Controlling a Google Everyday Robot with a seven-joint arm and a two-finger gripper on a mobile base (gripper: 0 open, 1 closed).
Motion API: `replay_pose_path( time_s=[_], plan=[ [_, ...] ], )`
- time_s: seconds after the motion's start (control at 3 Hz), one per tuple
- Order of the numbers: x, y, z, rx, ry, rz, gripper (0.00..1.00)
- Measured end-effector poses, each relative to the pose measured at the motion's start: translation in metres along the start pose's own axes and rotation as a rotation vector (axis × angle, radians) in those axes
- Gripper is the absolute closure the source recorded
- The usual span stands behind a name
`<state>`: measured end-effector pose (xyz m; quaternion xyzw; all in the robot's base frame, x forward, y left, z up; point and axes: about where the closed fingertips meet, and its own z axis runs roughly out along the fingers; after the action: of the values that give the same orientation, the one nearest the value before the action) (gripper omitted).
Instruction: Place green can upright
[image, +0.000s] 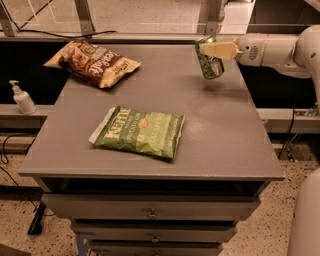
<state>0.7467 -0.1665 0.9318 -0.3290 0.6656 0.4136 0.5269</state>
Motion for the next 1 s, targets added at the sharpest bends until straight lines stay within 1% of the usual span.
replay_pose_path(
  time_s=[0.33, 0.67, 1.0],
  plan=[
    [0.0089, 0.0006, -0.0042, -0.006, -0.122, 0.0, 1.0],
    [0.0102, 0.0027, 0.0001, -0.033, -0.222, -0.106, 1.0],
    [0.004, 0.0042, -0.0008, -0.059, -0.255, -0.242, 1.0]
  ],
)
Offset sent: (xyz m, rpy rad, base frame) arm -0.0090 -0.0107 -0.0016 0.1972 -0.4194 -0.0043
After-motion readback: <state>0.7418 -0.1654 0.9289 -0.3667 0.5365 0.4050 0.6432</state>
